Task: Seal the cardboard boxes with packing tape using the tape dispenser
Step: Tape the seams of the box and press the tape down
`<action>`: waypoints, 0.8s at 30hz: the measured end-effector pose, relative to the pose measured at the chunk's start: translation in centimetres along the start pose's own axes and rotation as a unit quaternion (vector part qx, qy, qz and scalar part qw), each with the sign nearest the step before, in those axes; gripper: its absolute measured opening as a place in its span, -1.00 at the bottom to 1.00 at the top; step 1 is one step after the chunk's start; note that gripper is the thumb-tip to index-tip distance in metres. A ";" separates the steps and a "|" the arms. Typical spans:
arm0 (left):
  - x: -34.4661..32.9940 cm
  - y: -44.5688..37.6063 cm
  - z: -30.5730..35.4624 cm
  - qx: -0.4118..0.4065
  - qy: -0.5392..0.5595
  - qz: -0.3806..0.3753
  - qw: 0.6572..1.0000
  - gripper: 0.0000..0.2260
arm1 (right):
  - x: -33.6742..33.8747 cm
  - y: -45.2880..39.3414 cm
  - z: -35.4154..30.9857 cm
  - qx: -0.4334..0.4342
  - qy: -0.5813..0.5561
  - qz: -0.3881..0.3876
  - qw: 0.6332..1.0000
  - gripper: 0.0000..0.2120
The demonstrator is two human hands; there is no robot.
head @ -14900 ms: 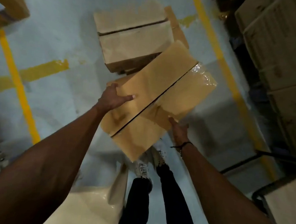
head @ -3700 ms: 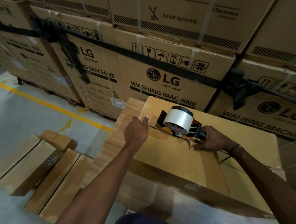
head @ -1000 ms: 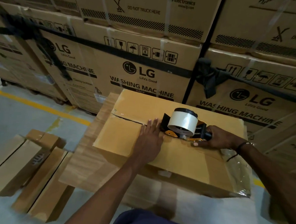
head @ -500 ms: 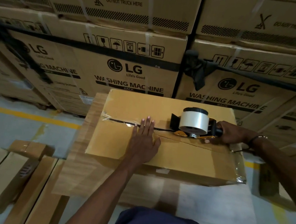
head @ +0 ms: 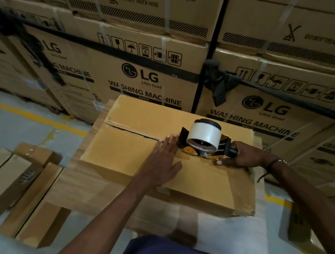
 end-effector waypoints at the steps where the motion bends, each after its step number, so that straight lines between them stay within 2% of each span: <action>1: -0.4 0.0 0.6 0.015 -0.005 -0.009 1.000 -0.28 | 0.1 0.0 0.1 0.002 0.002 0.000 1.000 -0.86; 9: -0.4 0.1 0.5 0.042 -0.038 -0.015 0.998 -0.26 | 1.7 1.7 2.1 -0.006 0.031 -0.026 0.999 -0.78; 14: -0.2 0.2 0.8 0.043 -0.048 -0.012 0.998 -0.25 | 4.3 6.5 6.9 -0.040 0.045 0.000 0.998 -0.45; 16: -0.1 0.2 1.7 0.058 -0.049 -0.001 0.997 -0.24 | 4.1 7.5 8.6 -0.046 0.032 0.024 0.998 -0.38; 17: -0.1 0.2 2.5 0.067 -0.042 0.008 0.997 -0.23 | 3.7 7.7 8.7 -0.043 0.023 0.029 0.998 -0.42; 20: -0.8 0.4 7.3 0.054 0.009 0.018 0.998 -0.19 | 2.8 7.8 7.2 -0.026 0.016 0.040 0.999 -0.71; 24: -2.6 0.7 11.7 0.024 0.008 -0.003 1.000 -0.14 | 2.2 7.6 6.7 0.005 -0.010 0.052 0.999 -0.71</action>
Point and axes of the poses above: each hand's wrist, its own y-axis away from the middle knuckle, its own x-axis out of the back of the hand, z = x × y, the point moved 5 cm from there along -y, towards the middle knuckle, and after that the axes turned 11 degrees about x, right-handed, at the moved point
